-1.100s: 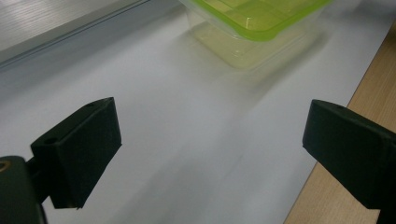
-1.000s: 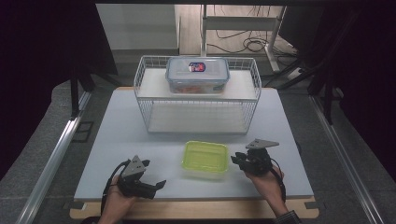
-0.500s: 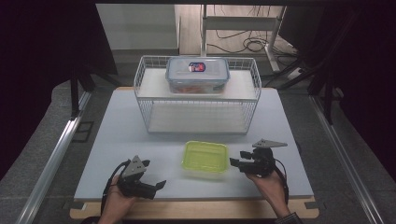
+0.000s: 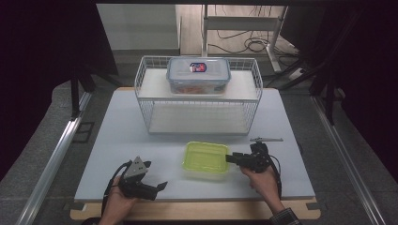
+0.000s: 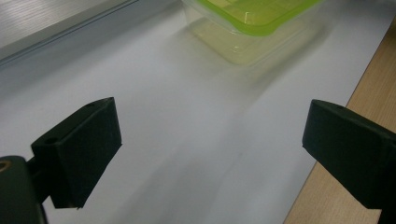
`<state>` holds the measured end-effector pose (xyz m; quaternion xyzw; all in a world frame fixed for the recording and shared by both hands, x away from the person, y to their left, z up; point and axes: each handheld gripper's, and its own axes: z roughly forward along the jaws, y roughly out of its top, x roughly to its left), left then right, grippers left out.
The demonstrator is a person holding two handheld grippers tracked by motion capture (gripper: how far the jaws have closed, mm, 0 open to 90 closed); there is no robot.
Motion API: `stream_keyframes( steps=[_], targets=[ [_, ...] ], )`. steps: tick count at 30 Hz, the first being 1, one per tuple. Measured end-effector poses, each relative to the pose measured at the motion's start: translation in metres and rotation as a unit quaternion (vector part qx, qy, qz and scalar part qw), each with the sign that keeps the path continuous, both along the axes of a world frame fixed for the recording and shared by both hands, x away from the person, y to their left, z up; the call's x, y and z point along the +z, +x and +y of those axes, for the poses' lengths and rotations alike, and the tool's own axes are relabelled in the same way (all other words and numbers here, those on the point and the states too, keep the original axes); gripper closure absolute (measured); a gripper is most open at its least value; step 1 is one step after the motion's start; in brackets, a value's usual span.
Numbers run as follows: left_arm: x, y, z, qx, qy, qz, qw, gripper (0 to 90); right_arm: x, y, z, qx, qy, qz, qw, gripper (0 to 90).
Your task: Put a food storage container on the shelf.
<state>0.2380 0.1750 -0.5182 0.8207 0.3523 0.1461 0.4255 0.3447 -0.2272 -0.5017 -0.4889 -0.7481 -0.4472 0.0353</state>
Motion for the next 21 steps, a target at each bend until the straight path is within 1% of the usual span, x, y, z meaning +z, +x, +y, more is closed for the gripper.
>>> stream_keyframes(
  steps=[6, 9, 12, 13, 15, 17, 19, 21],
  targets=[
    [0.0, 0.0, 0.0, 0.0, -0.001, 0.001, 1.0, 4.5, -0.006, 0.009, 0.004, -0.002, 0.022, 0.032, 0.9992, 58.9],
    [0.0, 0.0, 0.0, -0.001, 0.0, 0.001, 1.0, 4.5, -0.009, 0.012, 0.007, -0.002, 0.021, 0.047, 0.9987, 61.7],
    [0.0, 0.0, 0.0, -0.001, 0.001, 0.002, 1.0, 4.5, -0.011, 0.015, 0.007, -0.008, 0.039, 0.077, 0.9962, 66.6],
    [0.0, 0.0, 0.0, -0.001, 0.0, 0.002, 1.0, 4.5, -0.011, 0.016, 0.007, -0.01, 0.042, 0.083, 0.9956, 67.6],
    [0.0, 0.0, 0.0, -0.001, 0.0, 0.002, 1.0, 4.5, -0.012, 0.018, 0.007, -0.015, 0.055, 0.096, 0.9938, 71.9],
    [0.0, 0.0, 0.0, -0.001, 0.001, 0.001, 1.0, 4.5, -0.012, 0.02, 0.007, -0.016, 0.077, 0.117, 0.99, 75.9],
    [0.0, 0.0, 0.0, 0.0, 0.0, 0.001, 1.0, 4.5, -0.013, 0.021, 0.008, -0.011, 0.083, 0.124, 0.9888, 78.4],
    [0.0, 0.0, 0.0, -0.001, 0.0, 0.001, 1.0, 4.5, -0.011, 0.022, 0.009, -0.004, 0.086, 0.126, 0.9883, 79.7]
  ],
)
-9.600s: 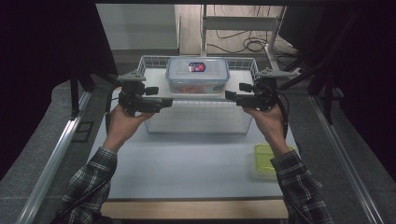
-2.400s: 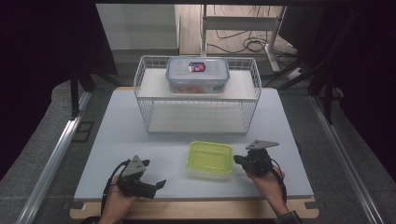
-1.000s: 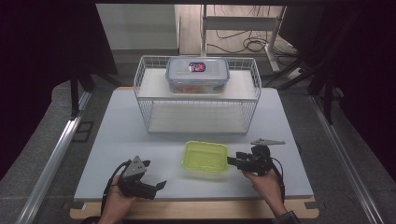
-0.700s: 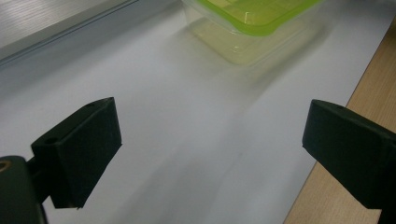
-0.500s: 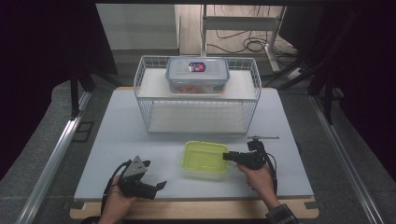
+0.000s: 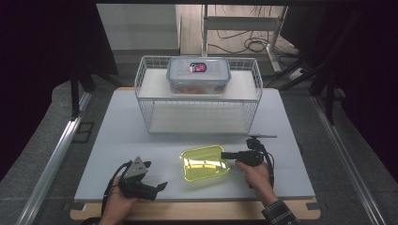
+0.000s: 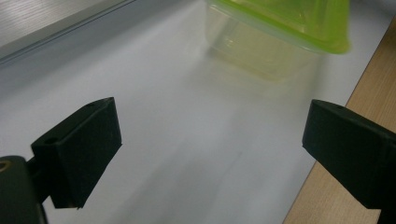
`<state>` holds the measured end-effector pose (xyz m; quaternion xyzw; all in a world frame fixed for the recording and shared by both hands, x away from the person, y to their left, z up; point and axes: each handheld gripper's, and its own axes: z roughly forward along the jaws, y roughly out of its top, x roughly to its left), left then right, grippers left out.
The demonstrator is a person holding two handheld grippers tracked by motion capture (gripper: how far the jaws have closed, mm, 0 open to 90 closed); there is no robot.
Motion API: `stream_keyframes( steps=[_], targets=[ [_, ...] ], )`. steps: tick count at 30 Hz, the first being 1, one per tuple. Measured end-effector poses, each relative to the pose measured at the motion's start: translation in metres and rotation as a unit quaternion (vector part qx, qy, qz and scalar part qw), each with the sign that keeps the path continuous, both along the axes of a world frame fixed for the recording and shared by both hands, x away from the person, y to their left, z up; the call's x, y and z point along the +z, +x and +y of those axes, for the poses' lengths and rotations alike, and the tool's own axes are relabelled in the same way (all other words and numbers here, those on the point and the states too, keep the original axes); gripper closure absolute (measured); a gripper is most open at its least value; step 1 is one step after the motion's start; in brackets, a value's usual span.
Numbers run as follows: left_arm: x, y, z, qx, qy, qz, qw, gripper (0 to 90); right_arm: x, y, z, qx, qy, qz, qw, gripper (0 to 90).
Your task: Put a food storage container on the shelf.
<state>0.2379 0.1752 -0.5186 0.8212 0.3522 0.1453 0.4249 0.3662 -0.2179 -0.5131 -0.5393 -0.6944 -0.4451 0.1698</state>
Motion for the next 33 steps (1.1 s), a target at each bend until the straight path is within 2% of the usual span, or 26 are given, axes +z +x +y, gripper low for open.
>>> stream_keyframes(
  steps=[7, 17, 25, 33],
  targets=[
    [0.0, 0.0, 0.0, 0.001, 0.0, -0.001, 1.0, 4.5, 0.002, -0.002, 0.0, 0.003, -0.001, -0.006, 1.0, 80.2],
    [0.0, 0.0, 0.001, 0.003, -0.002, -0.002, 1.0, 4.5, 0.015, -0.004, -0.007, -0.007, -0.003, -0.036, 0.9993, 80.1],
    [0.0, 0.0, 0.001, 0.004, -0.001, -0.002, 1.0, 4.4, 0.025, -0.004, -0.011, -0.011, 0.011, -0.047, 0.9988, 80.1],
    [0.0, 0.0, 0.001, 0.004, -0.001, -0.002, 1.0, 4.4, 0.042, -0.002, -0.014, -0.013, 0.022, -0.062, 0.9978, 80.1]
  ],
)
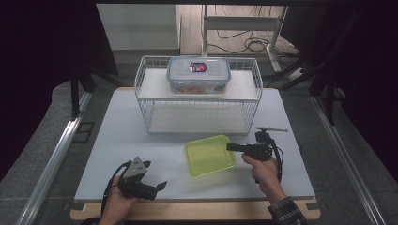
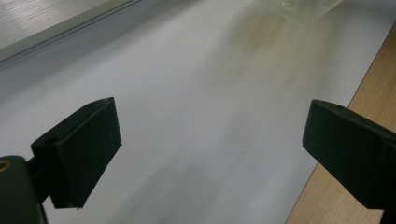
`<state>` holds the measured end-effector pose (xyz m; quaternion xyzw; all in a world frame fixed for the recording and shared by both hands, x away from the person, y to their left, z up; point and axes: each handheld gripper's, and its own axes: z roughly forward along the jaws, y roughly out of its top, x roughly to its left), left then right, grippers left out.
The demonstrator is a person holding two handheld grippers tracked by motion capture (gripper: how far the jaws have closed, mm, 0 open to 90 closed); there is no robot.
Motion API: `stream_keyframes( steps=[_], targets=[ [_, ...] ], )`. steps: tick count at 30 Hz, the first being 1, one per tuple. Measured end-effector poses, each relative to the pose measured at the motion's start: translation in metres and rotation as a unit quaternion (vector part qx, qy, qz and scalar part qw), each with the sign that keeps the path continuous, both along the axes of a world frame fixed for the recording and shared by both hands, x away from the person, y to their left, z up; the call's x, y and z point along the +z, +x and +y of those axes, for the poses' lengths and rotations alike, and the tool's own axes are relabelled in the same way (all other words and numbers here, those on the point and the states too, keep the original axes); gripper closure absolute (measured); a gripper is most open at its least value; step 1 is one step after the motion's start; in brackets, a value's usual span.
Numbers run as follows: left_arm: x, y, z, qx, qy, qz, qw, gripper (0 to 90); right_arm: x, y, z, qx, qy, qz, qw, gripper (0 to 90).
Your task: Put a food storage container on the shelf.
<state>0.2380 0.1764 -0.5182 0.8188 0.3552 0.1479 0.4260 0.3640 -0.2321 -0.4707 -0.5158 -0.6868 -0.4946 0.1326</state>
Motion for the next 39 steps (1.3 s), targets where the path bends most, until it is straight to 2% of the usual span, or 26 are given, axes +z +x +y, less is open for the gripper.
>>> stream_keyframes(
  steps=[15, 27, 29, 39],
  targets=[
    [0.0, 0.0, 0.0, 0.0, 0.0, -0.002, 1.0, 4.4, 0.031, 0.007, -0.004, -0.009, 0.02, -0.017, 0.9996, 80.1],
    [0.0, 0.0, 0.0, 0.0, -0.001, -0.003, 1.0, 4.4, 0.058, 0.014, -0.001, -0.012, 0.023, -0.034, 0.9991, 80.2],
    [0.0, 0.0, 0.0, 0.0, -0.002, -0.003, 1.0, 4.5, 0.062, 0.015, -0.001, -0.014, 0.029, -0.031, 0.999, 80.2],
    [0.001, 0.0, 0.001, 0.0, -0.002, -0.004, 1.0, 4.5, 0.084, 0.022, 0.001, -0.018, 0.053, -0.048, 0.9973, 80.2]
  ],
)
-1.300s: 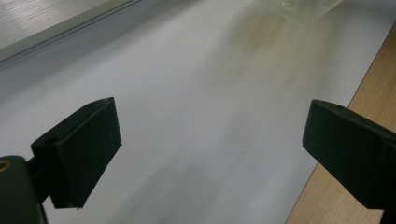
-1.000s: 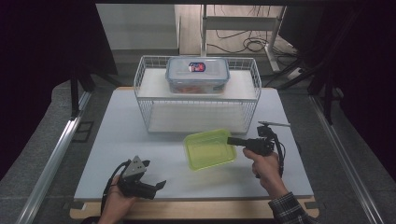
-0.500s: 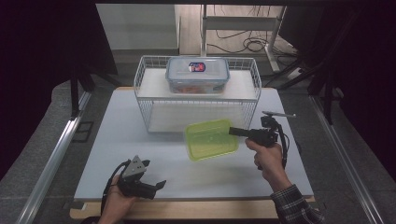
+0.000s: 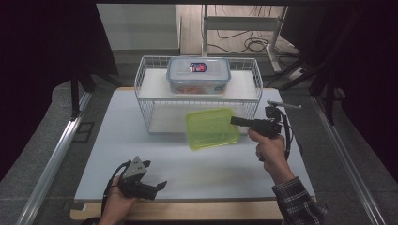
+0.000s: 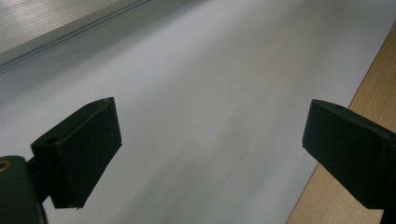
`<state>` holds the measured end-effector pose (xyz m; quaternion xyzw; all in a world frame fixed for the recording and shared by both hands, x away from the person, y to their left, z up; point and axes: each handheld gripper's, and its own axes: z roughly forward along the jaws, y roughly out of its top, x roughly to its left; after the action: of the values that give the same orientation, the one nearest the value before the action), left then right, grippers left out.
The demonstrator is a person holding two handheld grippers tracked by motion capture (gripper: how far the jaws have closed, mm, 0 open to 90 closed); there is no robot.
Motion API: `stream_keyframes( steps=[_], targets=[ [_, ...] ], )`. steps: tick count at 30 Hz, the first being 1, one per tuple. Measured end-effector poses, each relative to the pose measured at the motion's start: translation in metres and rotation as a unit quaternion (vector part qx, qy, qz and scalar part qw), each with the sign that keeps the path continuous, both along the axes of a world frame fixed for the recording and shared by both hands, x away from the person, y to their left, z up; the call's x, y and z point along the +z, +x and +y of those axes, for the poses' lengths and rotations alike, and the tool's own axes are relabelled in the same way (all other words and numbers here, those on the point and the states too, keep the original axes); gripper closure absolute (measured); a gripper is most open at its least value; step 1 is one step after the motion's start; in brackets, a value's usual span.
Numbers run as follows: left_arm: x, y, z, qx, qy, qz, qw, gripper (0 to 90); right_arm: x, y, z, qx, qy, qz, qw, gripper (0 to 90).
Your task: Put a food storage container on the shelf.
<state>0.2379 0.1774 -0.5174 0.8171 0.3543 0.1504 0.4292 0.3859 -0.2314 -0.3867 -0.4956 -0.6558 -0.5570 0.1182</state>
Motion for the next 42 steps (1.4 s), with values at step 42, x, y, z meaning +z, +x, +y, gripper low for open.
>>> stream_keyframes(
  steps=[42],
  targets=[
    [0.0, 0.0, 0.001, -0.003, -0.005, 0.002, 1.0, 4.4, 0.107, 0.052, 0.024, -0.056, 0.025, -0.056, 0.9965, 80.2]
  ],
)
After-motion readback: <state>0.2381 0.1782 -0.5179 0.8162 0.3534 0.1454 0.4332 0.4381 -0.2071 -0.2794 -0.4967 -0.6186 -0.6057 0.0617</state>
